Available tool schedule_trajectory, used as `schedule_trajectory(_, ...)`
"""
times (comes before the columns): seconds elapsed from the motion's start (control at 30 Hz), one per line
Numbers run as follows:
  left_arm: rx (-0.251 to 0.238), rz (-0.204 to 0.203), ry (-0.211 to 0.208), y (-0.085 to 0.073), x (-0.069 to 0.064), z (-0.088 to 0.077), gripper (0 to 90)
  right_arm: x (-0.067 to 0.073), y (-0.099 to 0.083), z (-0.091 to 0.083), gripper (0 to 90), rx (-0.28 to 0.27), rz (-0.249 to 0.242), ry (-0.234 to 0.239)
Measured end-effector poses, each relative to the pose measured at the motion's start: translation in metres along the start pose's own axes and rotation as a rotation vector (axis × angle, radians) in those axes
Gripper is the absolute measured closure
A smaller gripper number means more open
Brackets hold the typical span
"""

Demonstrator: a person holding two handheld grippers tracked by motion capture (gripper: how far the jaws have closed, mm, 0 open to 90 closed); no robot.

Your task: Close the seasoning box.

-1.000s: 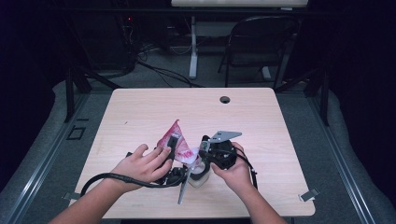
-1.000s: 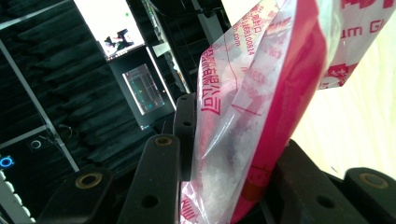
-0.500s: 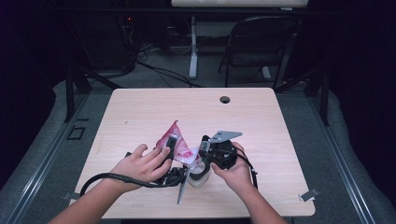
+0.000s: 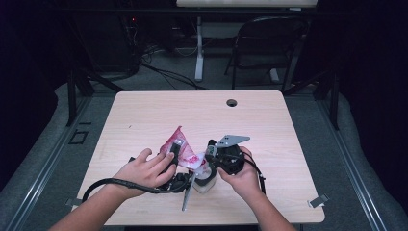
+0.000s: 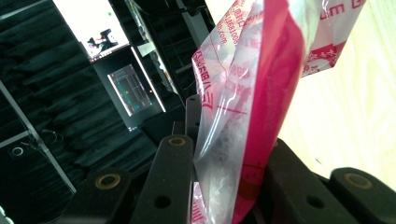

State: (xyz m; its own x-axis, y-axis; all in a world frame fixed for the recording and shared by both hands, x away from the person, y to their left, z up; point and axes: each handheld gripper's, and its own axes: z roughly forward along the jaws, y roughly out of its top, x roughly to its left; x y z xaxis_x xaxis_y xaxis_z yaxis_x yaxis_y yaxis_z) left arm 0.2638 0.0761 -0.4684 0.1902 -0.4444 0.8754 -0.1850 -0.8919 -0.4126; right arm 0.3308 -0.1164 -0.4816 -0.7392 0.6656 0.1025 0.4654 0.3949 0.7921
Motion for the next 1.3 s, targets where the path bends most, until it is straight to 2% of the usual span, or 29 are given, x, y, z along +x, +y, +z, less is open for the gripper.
schedule_trajectory(0.07, -0.001, -0.011, -0.016, -0.0001, 0.0002, -0.0003, 83.0, 0.0002, 0.0, 0.0001, 90.0, 0.002, -0.001, -0.001)
schedule_trajectory(0.13, -0.003, -0.007, 0.0, -0.0004, 0.0015, -0.0009, 83.0, 0.0001, 0.0, 0.0001, 90.0, 0.004, -0.001, -0.001)
schedule_trajectory(0.27, -0.002, -0.015, -0.008, -0.0005, 0.0042, -0.0016, 83.1, 0.0, 0.0, 0.0, 90.0, 0.003, 0.001, 0.0)
schedule_trajectory(0.3, -0.004, -0.003, 0.009, -0.0001, 0.0043, -0.0017, 83.1, 0.0, -0.0001, -0.0001, 90.0, 0.004, 0.0, 0.0)
schedule_trajectory(0.37, -0.005, -0.013, 0.004, 0.0004, 0.0029, -0.0014, 83.0, 0.0, -0.0002, -0.0002, 90.0, 0.004, -0.001, -0.004)
schedule_trajectory(0.43, -0.004, 0.001, 0.017, 0.0016, 0.0031, -0.0017, 82.7, 0.0, -0.0004, -0.0005, 90.0, 0.002, -0.002, -0.009)
schedule_trajectory(0.53, -0.007, 0.001, 0.032, 0.0018, 0.0034, -0.0012, 80.9, -0.0003, -0.0007, -0.0018, 90.0, -0.002, 0.001, -0.011)
schedule_trajectory(0.57, -0.006, -0.011, 0.022, 0.0016, 0.0029, -0.0004, 80.6, -0.0004, -0.0007, -0.0023, 90.0, -0.003, 0.005, -0.01)
schedule_trajectory(0.63, -0.008, 0.01, 0.027, 0.0026, 0.0031, 0.001, 80.0, -0.0006, -0.0006, -0.0033, 90.0, -0.017, 0.015, -0.009)
schedule_trajectory(0.7, -0.009, 0.003, 0.018, 0.0029, 0.0013, 0.0025, 80.0, -0.0009, -0.0004, -0.0043, 90.0, -0.018, 0.015, -0.012)
schedule_trajectory(0.77, -0.006, 0.02, 0.02, 0.0035, 0.0015, 0.0032, 80.1, -0.0008, -0.0004, -0.0043, 90.0, -0.019, 0.016, -0.013)
schedule_trajectory(0.8, -0.007, 0.018, 0.02, 0.0035, 0.0015, 0.0036, 80.1, -0.0006, -0.0003, -0.0041, 90.0, -0.02, 0.017, -0.014)
schedule_trajectory(0.83, -0.007, -0.001, 0.012, 0.0031, 0.0005, 0.0041, 80.2, -0.0003, -0.0001, -0.0038, 90.0, -0.021, 0.017, -0.014)
schedule_trajectory(1.17, -0.004, -0.002, 0.01, 0.0033, 0.0019, 0.0056, 80.7, 0.0032, 0.0015, -0.0051, 90.0, -0.025, 0.009, -0.011)
schedule_trajectory(1.2, -0.007, -0.017, -0.003, 0.0034, 0.0009, 0.0057, 80.7, 0.0033, 0.0015, -0.005, 90.0, -0.025, 0.009, -0.012)
schedule_trajectory(1.3, -0.007, -0.012, 0.009, 0.0041, 0.001, 0.0052, 80.7, 0.0026, 0.0012, -0.0044, 90.0, -0.024, 0.006, -0.011)
